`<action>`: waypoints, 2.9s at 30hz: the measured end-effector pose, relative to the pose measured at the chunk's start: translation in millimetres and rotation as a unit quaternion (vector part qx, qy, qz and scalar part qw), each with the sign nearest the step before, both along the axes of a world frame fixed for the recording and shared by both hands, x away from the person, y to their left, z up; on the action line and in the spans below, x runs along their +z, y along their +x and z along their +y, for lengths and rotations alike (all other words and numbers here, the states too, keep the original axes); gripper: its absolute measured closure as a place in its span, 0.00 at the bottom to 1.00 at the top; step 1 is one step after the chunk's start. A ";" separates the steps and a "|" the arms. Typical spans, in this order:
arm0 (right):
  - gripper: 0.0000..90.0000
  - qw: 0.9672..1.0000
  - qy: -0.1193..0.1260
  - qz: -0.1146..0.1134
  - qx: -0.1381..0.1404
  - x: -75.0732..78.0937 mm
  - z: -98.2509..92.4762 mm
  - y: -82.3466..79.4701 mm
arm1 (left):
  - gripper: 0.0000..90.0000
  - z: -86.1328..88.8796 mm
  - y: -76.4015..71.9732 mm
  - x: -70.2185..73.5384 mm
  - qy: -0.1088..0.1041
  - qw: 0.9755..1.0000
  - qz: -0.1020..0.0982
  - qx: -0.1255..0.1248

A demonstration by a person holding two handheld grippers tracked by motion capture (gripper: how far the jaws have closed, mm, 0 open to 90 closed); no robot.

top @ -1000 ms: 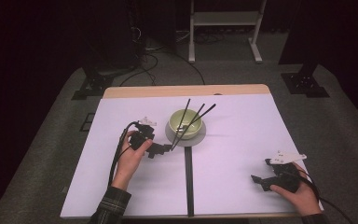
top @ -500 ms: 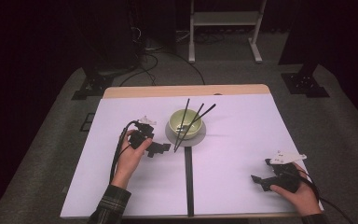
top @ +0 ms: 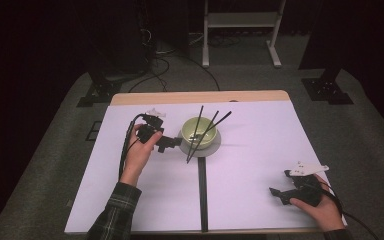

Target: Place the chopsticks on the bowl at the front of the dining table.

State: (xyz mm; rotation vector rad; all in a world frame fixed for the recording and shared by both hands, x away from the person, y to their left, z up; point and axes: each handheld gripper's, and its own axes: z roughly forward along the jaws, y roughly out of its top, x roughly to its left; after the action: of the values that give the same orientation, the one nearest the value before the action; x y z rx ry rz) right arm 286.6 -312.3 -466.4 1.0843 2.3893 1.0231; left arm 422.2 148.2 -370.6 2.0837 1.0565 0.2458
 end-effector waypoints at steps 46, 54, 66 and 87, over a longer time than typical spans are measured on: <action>0.11 1.000 0.001 0.000 0.001 0.0 -0.3 0.3 | 0.10 -112.9 118.0 2.8 0.022 0.999 0.026 -0.019; 0.11 1.000 0.001 0.000 0.001 0.0 -0.2 0.2 | 0.10 -124.8 121.9 -4.9 0.047 0.998 0.030 -0.013; 0.11 1.000 0.000 -0.001 0.001 0.0 -0.2 0.1 | 0.10 -131.1 128.0 -14.3 0.064 0.997 0.041 0.003; 0.11 1.000 0.000 -0.001 0.000 0.0 -0.1 -0.1 | 0.10 -107.2 133.5 -15.8 0.063 0.996 0.050 0.030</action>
State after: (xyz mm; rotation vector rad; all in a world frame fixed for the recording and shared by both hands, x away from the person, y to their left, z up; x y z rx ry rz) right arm 286.4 -312.4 -466.5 1.0826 2.3879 1.0248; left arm 555.7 41.0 -386.4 2.1978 1.1932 0.2454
